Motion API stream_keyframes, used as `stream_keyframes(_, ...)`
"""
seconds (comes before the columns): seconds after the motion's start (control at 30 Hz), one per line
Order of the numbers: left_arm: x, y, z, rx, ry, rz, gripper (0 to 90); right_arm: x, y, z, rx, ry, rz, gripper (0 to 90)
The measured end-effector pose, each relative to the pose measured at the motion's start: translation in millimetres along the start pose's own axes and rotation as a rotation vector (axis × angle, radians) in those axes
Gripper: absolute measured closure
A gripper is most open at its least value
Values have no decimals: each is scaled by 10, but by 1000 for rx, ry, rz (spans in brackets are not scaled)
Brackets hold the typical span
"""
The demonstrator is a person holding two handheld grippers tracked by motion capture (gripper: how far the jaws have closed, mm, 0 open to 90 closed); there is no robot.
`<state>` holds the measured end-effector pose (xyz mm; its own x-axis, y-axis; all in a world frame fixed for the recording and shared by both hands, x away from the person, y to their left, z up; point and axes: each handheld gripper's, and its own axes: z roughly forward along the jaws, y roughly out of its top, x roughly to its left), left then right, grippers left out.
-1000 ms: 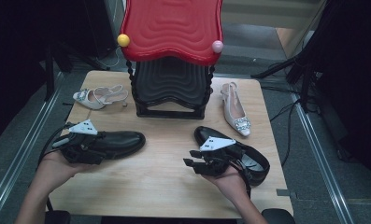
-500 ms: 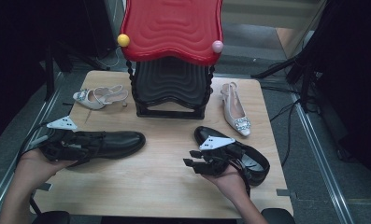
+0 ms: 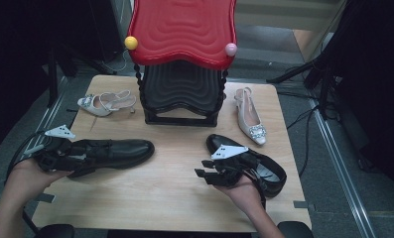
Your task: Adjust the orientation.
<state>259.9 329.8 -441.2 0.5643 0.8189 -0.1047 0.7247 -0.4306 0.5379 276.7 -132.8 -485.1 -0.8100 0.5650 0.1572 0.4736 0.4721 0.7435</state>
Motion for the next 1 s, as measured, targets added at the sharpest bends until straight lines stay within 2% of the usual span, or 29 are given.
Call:
stream_keyframes(0.1, 13, 16, 79, 25, -2, -5, 430, 5, -3, 12, 9, -2, -1, 594)
stream_keyframes(0.33, -5, 87, 285, 78, -20, 24, 446, 27, -6, 52, 28, -5, -13, 588)
stream_keyframes(0.6, -22, 154, 401, 90, -43, 43, 503, 23, -13, 59, 41, -9, -10, 585)
stream_keyframes(0.7, -11, 151, 397, 60, -69, 58, 559, 27, -14, 62, 42, -8, -9, 585)
stream_keyframes(0.8, 31, 140, 372, 46, -115, 44, 651, 24, -14, 69, 41, -2, -5, 591)
stream_keyframes(0.87, 34, 141, 367, 38, -119, 38, 699, 24, -14, 69, 43, -6, -8, 591)
stream_keyframes(0.93, 41, 143, 354, 33, -154, 27, 742, 20, -12, 67, 39, -3, 0, 591)
stream_keyframes(0.97, 43, 149, 348, 33, -186, 16, 764, 18, -11, 66, 37, -3, 3, 591)
stream_keyframes(1.0, 35, 156, 344, 32, -201, 19, 797, 16, -10, 63, 35, -1, 5, 592)
